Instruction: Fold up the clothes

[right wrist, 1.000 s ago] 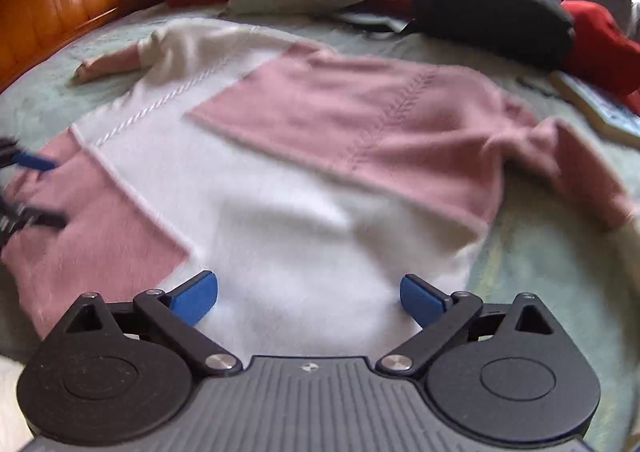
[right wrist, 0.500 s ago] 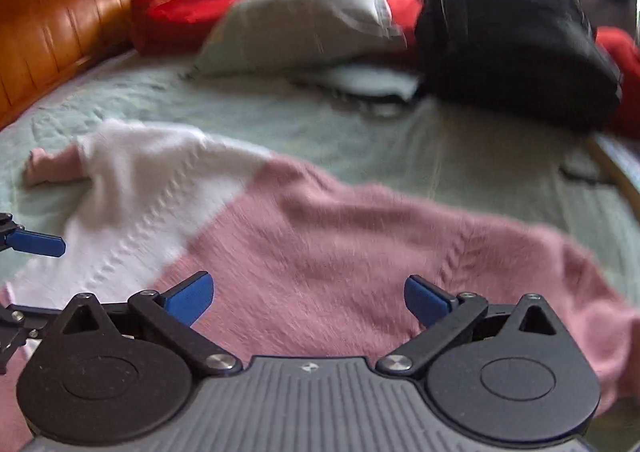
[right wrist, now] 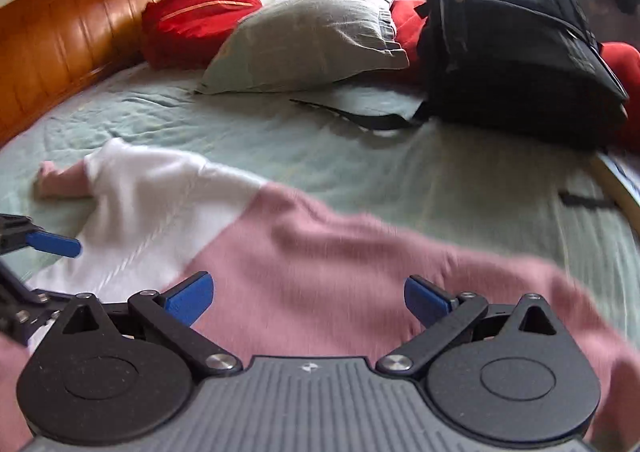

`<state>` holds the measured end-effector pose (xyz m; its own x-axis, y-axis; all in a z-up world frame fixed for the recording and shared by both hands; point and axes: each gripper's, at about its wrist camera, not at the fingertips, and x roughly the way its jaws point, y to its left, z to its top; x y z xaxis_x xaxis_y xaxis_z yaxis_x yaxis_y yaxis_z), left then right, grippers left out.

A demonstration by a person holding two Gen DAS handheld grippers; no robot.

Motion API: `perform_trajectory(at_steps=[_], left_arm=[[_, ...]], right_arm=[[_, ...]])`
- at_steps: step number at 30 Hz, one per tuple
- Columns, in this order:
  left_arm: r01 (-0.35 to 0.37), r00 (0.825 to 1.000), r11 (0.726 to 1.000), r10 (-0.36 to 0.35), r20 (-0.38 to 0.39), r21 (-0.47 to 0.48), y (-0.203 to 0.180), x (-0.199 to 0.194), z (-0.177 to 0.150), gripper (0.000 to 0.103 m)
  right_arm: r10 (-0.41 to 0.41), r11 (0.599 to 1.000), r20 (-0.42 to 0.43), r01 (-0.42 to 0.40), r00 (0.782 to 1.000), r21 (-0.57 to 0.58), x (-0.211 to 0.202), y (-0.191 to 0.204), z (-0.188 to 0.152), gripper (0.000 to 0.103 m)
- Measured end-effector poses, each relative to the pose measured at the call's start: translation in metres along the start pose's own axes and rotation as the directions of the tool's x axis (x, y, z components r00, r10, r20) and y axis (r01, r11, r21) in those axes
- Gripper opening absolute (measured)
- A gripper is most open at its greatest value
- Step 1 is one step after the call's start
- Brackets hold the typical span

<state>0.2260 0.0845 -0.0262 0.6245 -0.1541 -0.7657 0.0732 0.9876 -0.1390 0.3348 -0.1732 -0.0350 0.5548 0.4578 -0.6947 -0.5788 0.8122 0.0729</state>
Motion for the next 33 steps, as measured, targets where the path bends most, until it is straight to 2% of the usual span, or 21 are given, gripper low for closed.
perform_trajectory(at_steps=[5,7,9,12,15,17,21,26,33], left_arm=[[-0.008,0.999,0.999,0.007,0.034,0.031,-0.004,0.006,0.047,0.102],[-0.002,0.999,0.999,0.000,0.036,0.032,-0.005,0.015,0.066,0.102],[0.020,0.999,1.000,-0.021,0.035,0.016,-0.006,0.029,0.084,0.102],[0.095,0.995,0.995,-0.094,0.035,-0.039,-0.005,0.055,0.107,0.102],[0.162,0.987,0.982,-0.160,0.030,-0.094,-0.005,0.087,0.121,0.102],[0.179,0.984,0.977,-0.178,0.012,-0.120,-0.005,0.105,0.125,0.102],[0.185,0.980,0.968,-0.195,-0.044,-0.170,0.003,0.125,0.116,0.102],[0.220,0.973,0.962,-0.229,-0.035,-0.164,0.006,0.106,0.081,0.102],[0.219,0.975,0.968,-0.222,-0.006,-0.125,-0.007,0.078,0.033,0.102]], right_arm=[[-0.109,0.993,-0.040,0.107,0.993,-0.055,0.036,0.000,0.035,0.103],[-0.164,0.986,-0.030,0.162,0.986,-0.040,0.041,-0.011,0.040,0.103],[-0.177,0.983,-0.033,0.179,0.984,0.032,0.043,-0.033,0.037,0.103],[-0.101,0.981,-0.039,0.106,0.994,0.163,0.037,-0.067,0.034,0.103],[0.014,0.958,0.019,-0.018,1.000,0.285,0.024,-0.098,0.029,0.103],[0.068,0.940,0.050,-0.081,0.996,0.331,0.022,-0.114,0.026,0.103],[0.097,0.911,0.072,-0.117,0.993,0.395,0.028,-0.132,0.021,0.103],[0.133,0.877,0.069,-0.150,0.989,0.456,0.036,-0.138,0.019,0.103],[0.138,0.887,0.048,-0.145,0.989,0.438,0.040,-0.126,0.021,0.103]])
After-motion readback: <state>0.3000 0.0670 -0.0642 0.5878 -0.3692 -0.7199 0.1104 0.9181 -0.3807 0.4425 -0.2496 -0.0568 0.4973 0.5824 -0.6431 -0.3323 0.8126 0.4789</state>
